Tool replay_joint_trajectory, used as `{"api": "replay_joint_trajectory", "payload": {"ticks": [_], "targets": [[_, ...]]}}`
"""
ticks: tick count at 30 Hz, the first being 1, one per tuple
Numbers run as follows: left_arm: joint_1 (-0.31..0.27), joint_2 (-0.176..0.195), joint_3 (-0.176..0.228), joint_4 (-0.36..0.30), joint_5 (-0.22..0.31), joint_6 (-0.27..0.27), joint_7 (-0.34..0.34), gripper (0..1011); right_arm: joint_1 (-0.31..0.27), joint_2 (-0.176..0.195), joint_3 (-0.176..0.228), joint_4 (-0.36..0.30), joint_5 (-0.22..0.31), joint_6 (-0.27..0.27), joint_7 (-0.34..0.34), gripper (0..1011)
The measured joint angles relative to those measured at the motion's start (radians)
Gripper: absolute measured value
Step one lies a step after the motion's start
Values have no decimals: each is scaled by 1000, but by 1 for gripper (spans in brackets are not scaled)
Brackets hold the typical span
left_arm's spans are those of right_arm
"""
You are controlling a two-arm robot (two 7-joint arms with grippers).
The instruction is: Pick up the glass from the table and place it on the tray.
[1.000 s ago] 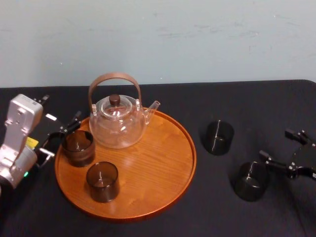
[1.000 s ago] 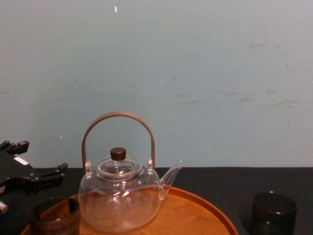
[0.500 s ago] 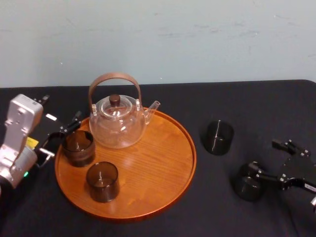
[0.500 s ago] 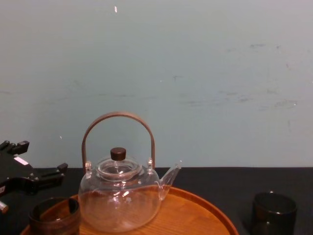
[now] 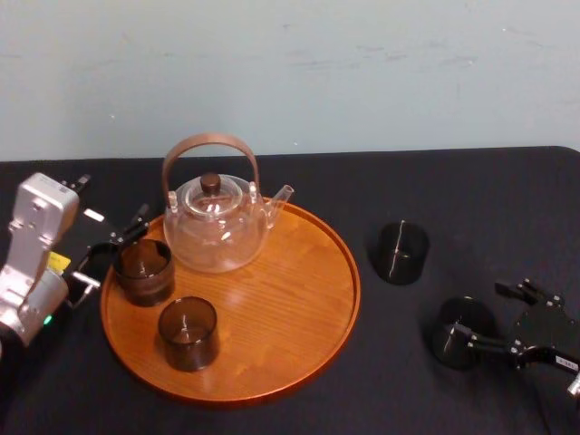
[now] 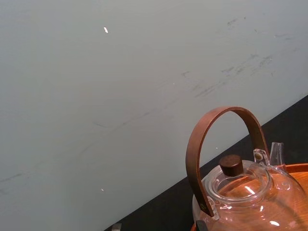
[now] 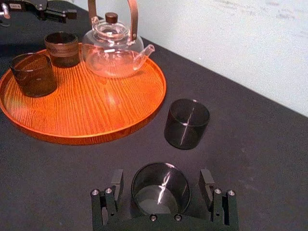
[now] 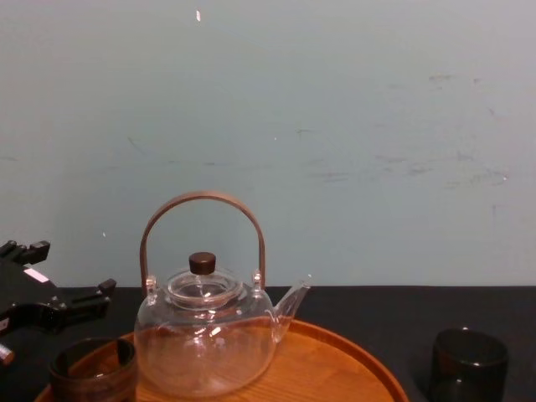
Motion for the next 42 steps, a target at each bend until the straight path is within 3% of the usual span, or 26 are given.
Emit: {"api": "replay_joint_trajectory", "payload": {"ticks": [18, 42], "targets": [[0, 0, 0, 0, 0, 0, 0, 1001, -16, -22, 14, -1, -14, 57, 13, 1002], [0, 0, 0, 0, 0, 0, 0, 1001, 48, -56, -23, 61, -32, 104, 19, 1002]]}}
